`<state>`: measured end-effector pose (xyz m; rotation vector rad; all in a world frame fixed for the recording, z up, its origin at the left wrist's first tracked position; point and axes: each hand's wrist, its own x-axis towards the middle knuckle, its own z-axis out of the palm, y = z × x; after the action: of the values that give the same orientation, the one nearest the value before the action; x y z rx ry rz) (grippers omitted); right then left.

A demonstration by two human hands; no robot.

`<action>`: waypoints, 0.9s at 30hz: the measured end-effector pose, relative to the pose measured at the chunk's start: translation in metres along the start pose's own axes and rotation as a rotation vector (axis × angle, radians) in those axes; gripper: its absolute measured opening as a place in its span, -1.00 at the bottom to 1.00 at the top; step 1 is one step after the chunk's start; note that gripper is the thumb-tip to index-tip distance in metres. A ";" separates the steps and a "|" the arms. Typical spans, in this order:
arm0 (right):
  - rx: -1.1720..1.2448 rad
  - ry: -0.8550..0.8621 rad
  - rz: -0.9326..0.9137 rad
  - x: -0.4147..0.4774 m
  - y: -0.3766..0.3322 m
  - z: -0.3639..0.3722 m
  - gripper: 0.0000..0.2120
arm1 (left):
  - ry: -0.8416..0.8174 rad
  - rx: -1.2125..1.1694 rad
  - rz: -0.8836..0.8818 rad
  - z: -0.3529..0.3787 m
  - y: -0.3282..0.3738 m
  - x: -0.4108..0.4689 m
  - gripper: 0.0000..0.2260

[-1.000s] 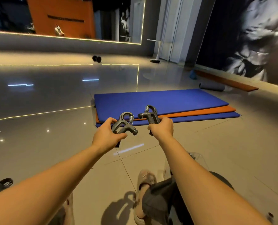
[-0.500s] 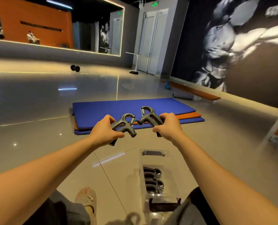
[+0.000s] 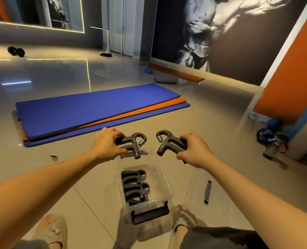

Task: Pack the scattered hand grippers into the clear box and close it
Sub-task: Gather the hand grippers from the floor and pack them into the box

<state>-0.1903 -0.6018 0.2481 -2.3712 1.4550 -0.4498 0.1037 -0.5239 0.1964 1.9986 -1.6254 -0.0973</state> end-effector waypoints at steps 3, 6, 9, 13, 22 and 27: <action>-0.081 -0.024 -0.011 0.018 0.028 0.018 -0.70 | -0.037 0.005 -0.001 0.036 -0.004 0.019 -0.49; -0.096 -0.052 -0.006 0.038 0.051 0.036 -0.65 | -0.085 0.016 -0.018 0.067 -0.011 0.031 -0.45; -0.100 -0.070 0.006 0.058 0.066 0.051 -0.61 | -0.149 -0.006 -0.031 0.092 -0.021 0.039 -0.40; 0.091 -0.024 0.141 0.077 0.075 0.087 -0.52 | -0.191 0.017 -0.055 0.123 -0.038 0.048 -0.38; 0.094 -0.079 0.220 0.107 0.125 0.152 -0.47 | -0.393 -0.013 -0.169 0.218 -0.063 0.067 -0.41; 0.105 -0.094 0.211 0.128 0.141 0.174 -0.47 | -0.415 -0.071 -0.316 0.259 -0.089 0.075 -0.59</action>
<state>-0.1734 -0.7583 0.0434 -2.1006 1.5767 -0.3469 0.1004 -0.6792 -0.0416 2.2692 -1.4937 -0.7197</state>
